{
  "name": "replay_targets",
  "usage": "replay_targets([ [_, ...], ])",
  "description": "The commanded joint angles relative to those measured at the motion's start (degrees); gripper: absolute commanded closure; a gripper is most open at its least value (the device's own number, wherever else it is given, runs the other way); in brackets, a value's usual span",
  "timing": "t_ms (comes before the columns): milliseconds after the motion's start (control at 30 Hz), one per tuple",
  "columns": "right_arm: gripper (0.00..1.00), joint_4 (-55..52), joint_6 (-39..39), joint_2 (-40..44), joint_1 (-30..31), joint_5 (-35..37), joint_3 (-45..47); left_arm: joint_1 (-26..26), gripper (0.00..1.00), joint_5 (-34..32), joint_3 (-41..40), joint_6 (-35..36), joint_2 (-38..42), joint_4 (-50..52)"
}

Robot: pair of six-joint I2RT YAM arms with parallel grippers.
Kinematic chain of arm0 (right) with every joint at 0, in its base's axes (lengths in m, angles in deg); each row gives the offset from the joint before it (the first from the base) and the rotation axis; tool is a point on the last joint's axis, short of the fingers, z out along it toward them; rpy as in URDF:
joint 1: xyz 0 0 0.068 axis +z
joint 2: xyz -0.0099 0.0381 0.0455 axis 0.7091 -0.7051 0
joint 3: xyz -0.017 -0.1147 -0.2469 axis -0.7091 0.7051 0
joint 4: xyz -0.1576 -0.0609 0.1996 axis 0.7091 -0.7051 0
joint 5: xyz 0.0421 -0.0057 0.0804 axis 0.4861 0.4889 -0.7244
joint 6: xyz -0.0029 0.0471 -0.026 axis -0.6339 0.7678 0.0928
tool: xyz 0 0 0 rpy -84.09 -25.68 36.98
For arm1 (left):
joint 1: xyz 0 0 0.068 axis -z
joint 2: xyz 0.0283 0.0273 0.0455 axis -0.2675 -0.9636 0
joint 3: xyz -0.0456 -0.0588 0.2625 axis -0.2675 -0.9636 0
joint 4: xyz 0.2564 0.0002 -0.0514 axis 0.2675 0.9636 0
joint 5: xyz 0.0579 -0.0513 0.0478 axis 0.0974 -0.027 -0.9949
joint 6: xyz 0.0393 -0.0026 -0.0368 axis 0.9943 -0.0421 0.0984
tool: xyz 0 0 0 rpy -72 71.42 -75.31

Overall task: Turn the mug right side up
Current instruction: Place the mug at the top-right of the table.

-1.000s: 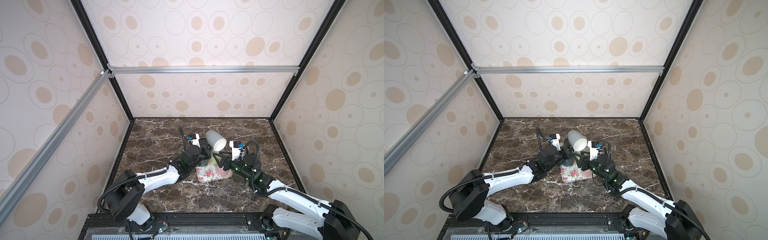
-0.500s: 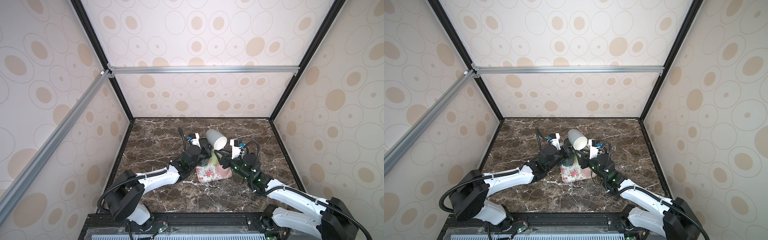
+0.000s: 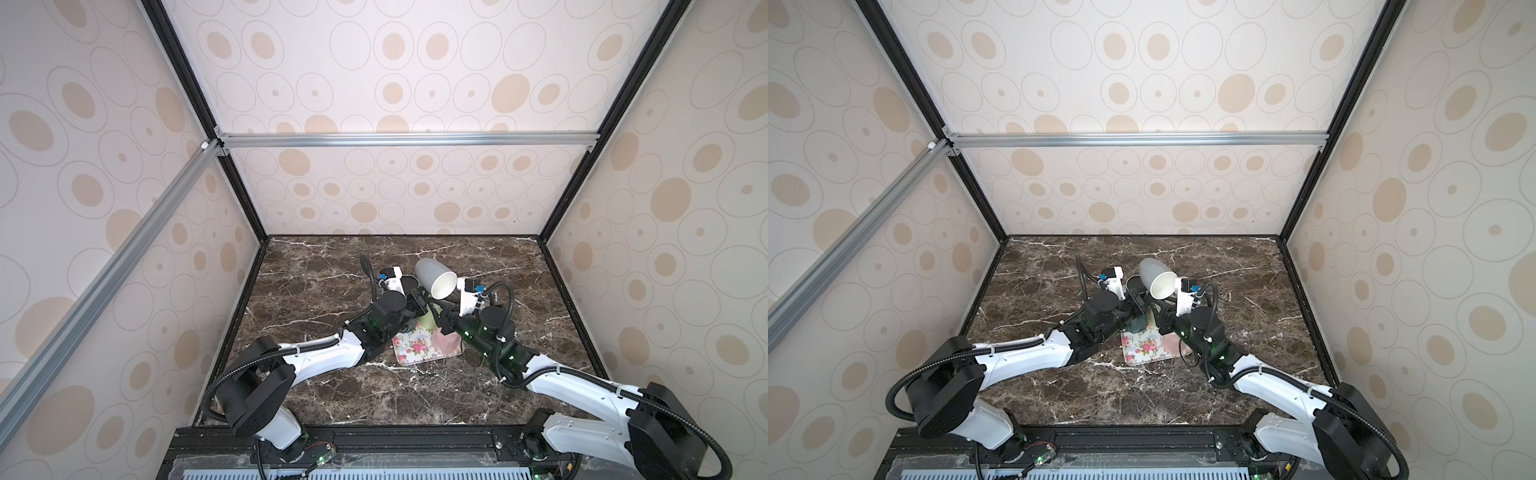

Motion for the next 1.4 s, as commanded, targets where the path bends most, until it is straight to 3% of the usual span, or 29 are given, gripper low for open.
replay_targets([
  [0, 0.67, 2.5, -1.0, -0.3, 0.3, 3.5, -1.7, 2.7, 1.00, 0.5, 3.4, -1.9, 0.5, -6.8],
  [533, 0.72, 2.6, -4.2, -2.7, 2.3, 12.4, -3.6, 5.5, 1.00, 1.7, 3.6, -5.4, -0.8, -9.1],
  [800, 1.00, 2.2, -6.5, -3.3, 2.7, 15.3, -4.6, 6.7, 1.00, 3.6, 3.8, -7.4, -1.9, -10.2],
  [1367, 1.00, -1.0, -5.6, 2.2, 2.8, 14.8, -3.4, 7.1, 0.98, 0.5, 3.0, -1.5, 1.5, -4.9],
])
